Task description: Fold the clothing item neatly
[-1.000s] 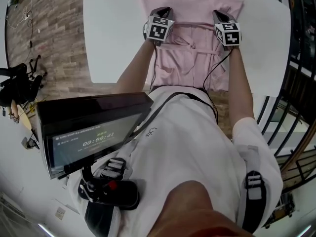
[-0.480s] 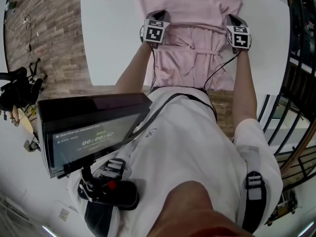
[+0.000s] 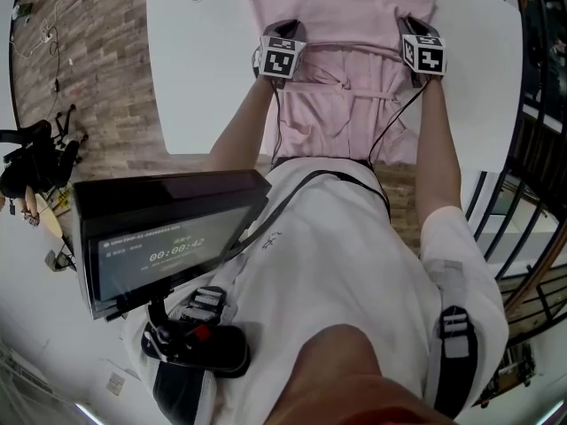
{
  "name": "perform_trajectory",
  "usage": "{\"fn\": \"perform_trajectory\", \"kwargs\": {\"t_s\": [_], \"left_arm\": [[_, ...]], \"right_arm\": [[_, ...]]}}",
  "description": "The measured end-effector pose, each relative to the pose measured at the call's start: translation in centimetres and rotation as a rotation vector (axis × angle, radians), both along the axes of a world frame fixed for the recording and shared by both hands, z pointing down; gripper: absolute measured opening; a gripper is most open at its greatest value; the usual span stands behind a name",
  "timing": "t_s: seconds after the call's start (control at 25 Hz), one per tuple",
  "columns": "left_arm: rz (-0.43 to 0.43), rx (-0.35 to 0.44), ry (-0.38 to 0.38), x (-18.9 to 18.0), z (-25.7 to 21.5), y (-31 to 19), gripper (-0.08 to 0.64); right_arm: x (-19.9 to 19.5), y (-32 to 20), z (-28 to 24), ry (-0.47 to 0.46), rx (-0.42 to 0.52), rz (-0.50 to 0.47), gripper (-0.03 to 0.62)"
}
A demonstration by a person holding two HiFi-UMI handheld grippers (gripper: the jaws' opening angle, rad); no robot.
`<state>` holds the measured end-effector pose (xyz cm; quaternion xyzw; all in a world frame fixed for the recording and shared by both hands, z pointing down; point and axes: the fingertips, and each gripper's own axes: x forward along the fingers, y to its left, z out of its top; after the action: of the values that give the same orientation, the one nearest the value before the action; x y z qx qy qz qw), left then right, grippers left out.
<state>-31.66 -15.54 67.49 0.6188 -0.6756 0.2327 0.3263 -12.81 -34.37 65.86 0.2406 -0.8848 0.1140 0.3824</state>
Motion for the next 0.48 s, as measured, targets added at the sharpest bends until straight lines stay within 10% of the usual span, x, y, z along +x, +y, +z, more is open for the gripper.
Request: {"fn": "perform_trajectory", "kwargs": {"t_s": [0.48], "left_arm": [[0.001, 0.001, -0.009, 0.3, -0.2, 0.2, 0.015]], "right_arm": [[-0.6, 0.2, -1.2, -0.050, -0.099, 0.000, 0.097]]}}
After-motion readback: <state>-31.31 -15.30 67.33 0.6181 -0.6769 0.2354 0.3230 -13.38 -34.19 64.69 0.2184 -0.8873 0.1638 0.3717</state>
